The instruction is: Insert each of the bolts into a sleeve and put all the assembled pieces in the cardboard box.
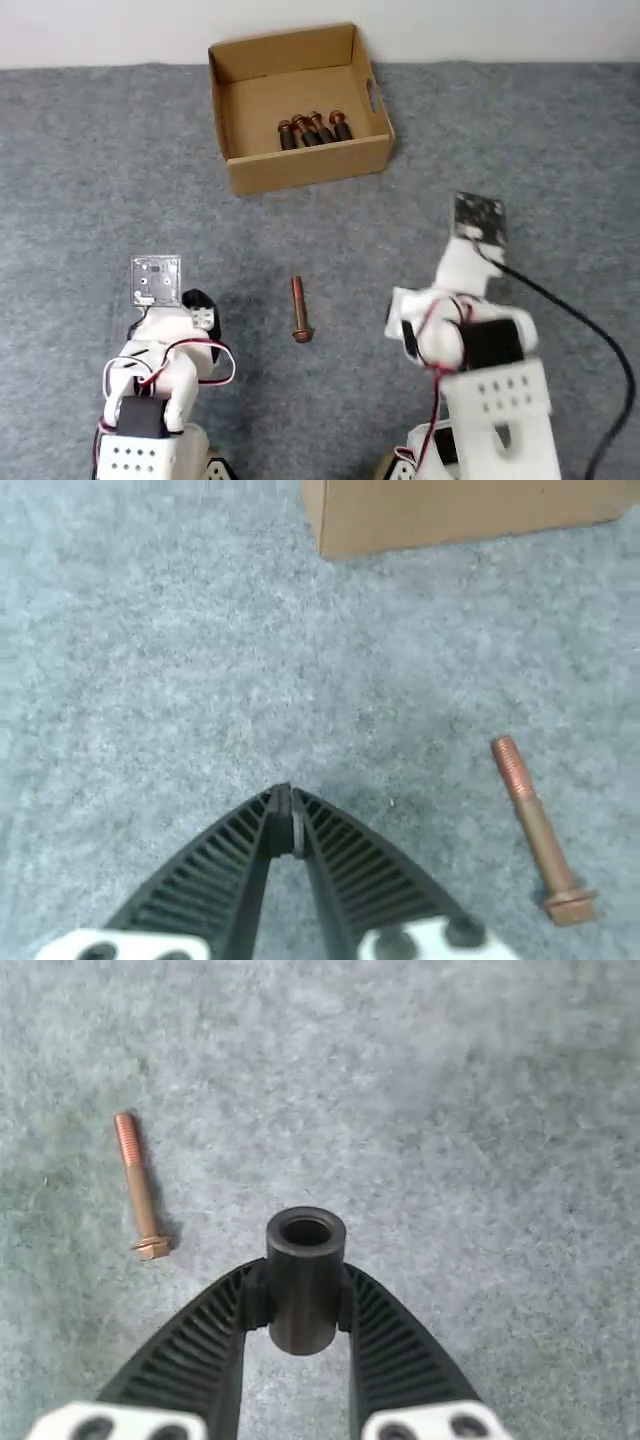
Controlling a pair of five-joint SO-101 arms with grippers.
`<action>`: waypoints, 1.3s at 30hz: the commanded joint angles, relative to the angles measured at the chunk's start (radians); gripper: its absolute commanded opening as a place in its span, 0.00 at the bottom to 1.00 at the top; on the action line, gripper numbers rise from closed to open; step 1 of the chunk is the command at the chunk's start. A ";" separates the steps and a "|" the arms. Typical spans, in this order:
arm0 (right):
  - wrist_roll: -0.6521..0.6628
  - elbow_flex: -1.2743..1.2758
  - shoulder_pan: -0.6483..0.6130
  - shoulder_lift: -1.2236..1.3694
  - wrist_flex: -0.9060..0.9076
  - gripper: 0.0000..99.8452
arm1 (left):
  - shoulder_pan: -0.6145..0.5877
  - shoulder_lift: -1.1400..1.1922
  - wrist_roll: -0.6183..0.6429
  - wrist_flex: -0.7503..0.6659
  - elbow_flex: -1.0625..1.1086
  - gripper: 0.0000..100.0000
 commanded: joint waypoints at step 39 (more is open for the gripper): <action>0.049 0.324 0.200 -0.526 -0.033 0.01 | 0.431 1.659 0.529 0.491 -1.253 0.26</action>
